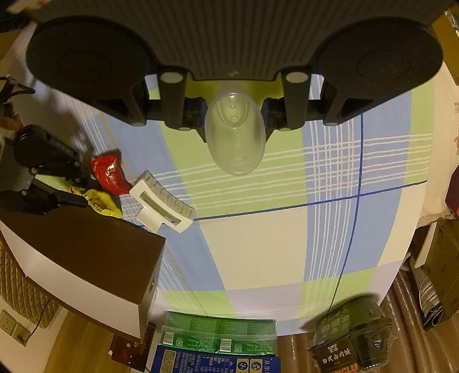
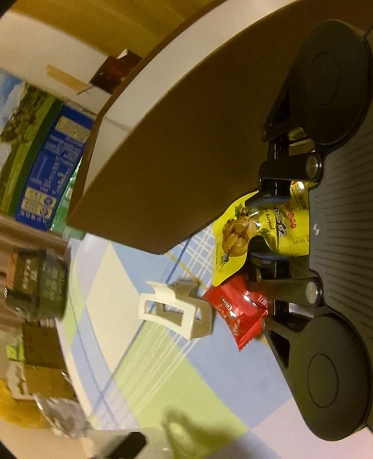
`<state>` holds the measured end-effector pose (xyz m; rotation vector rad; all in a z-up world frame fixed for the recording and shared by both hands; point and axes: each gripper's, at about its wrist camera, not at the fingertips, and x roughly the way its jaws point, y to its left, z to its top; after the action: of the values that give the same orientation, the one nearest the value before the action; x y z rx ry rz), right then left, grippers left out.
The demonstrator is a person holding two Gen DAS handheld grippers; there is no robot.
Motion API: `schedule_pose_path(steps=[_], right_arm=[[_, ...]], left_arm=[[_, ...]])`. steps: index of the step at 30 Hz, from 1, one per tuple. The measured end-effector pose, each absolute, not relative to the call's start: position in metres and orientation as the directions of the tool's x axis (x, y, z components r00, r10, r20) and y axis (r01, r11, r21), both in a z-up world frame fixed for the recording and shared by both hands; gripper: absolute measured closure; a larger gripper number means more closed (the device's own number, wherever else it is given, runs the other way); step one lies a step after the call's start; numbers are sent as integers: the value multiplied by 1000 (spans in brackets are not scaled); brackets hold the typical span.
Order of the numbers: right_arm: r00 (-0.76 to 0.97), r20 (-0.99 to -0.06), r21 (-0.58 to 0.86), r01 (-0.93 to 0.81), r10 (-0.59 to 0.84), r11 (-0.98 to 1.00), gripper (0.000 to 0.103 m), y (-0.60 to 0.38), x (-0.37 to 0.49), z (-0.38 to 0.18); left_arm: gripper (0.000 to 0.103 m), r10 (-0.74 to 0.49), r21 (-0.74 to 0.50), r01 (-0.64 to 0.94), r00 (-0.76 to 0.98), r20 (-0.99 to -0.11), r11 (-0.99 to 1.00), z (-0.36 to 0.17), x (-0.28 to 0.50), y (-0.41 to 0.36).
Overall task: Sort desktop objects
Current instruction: 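Hold the cup with the left gripper while the right grasps the yellow snack bag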
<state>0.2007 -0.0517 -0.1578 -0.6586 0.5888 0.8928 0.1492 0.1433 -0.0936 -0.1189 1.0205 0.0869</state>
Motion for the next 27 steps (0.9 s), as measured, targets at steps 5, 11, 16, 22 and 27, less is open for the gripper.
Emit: schedule_pose_path(steps=[5,11,16,22,27], right_arm=[[491,-696,-221,-841,524,494,84,-62,200,-137],[469,-709,-147,-828,526,541,87,-73,202,-120],[455,-713,-79,-808,533,584,87,-88,203,-111],[429,-729,0,-780,534,626,87,-105,203,-101],[412,-726,64,-756,550,651,87,-121,201,-88]], left_arm=[[74,9,-60,-116,522,-853,991,-94,150,138],[74,4,-58,-102,522,-853,993,-94,151,131],[74,4,-53,-93,522,-853,994,-93,151,128],[74,-3,-51,-76,530,-848,996,-90,151,122],[74,-19,-53,-47,543,-839,997,-84,153,114]])
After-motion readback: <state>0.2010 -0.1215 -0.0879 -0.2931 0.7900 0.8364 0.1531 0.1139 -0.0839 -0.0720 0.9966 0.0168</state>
